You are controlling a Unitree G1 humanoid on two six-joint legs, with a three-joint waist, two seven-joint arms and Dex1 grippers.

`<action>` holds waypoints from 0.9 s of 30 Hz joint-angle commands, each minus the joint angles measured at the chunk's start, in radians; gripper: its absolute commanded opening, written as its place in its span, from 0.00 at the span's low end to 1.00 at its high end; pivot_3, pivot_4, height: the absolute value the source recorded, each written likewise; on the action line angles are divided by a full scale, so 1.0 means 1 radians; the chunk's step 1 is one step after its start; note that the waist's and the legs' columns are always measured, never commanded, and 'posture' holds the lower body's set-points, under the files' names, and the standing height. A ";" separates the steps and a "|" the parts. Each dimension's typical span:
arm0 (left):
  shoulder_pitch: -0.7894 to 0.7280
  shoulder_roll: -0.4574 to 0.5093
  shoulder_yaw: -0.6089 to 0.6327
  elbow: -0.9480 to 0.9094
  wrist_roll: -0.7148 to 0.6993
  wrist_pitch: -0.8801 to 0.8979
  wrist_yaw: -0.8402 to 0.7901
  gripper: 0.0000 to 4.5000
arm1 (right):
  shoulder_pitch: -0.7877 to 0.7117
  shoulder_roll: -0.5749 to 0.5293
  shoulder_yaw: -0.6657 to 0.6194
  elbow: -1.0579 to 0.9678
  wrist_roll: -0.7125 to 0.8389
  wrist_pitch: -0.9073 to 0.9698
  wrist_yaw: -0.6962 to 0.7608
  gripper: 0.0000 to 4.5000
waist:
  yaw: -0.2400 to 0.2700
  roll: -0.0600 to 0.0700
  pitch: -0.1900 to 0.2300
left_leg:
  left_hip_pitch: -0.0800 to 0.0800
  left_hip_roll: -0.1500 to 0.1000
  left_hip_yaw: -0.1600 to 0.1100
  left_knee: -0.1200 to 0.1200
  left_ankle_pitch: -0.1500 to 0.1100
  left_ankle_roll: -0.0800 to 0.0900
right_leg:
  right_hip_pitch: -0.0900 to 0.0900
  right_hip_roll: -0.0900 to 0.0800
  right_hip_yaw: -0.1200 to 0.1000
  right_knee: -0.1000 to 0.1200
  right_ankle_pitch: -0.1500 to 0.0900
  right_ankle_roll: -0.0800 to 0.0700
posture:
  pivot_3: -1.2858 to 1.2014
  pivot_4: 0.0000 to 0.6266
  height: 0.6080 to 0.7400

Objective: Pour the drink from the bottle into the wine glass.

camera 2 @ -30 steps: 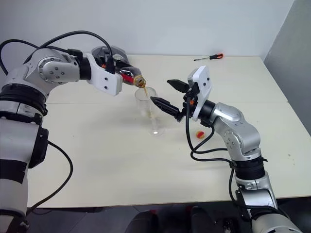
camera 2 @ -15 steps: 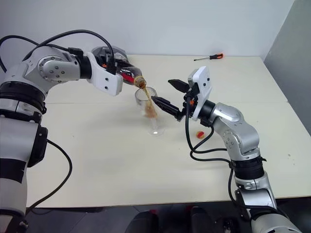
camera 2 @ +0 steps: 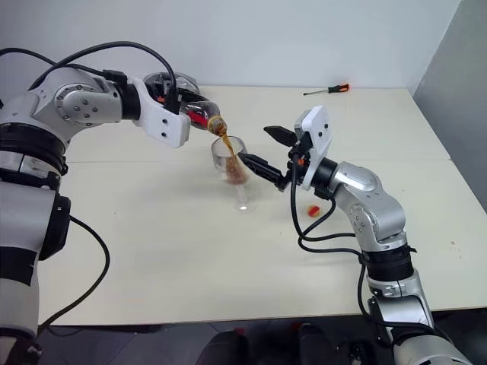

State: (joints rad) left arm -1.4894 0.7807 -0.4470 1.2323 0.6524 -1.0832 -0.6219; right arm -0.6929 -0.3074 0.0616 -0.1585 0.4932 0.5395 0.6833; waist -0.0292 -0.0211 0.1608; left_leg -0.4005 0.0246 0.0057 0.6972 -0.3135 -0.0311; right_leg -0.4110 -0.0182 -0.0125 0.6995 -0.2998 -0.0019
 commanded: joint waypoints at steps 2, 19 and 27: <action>-0.051 0.023 0.004 -0.003 0.000 -0.010 0.028 0.28 | -0.011 -0.005 -0.012 -0.025 0.008 -0.015 0.016 1.00 | 0.000 0.000 0.000 | 0.000 0.000 0.000 0.000 0.000 0.000 | 0.000 0.000 0.000 0.000 0.000 0.000 | 0.52 0.24 1.00; -0.064 0.027 -0.014 0.004 0.021 -0.014 0.050 0.28 | -0.023 -0.006 -0.016 -0.014 0.005 -0.014 0.019 1.00 | 0.000 0.000 0.000 | 0.000 0.000 0.000 0.000 0.000 0.000 | 0.000 0.000 0.000 0.000 0.000 0.000 | 0.52 0.24 1.00; -0.068 0.028 -0.016 0.006 0.029 -0.016 0.054 0.28 | -0.024 -0.012 -0.017 -0.015 0.005 -0.012 0.021 1.00 | 0.000 0.000 0.000 | 0.000 0.000 0.000 0.000 0.000 0.000 | 0.000 0.000 0.000 0.000 0.000 0.000 | 0.52 0.24 1.00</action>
State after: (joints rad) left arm -1.5064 0.7862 -0.4687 1.2480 0.6869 -1.0963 -0.5892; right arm -0.6936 -0.3113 0.0615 -0.1536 0.4931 0.5395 0.6972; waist -0.0291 -0.0211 0.1608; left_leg -0.4005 0.0245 0.0058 0.6973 -0.3135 -0.0312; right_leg -0.4110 -0.0182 -0.0126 0.6997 -0.2998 -0.0019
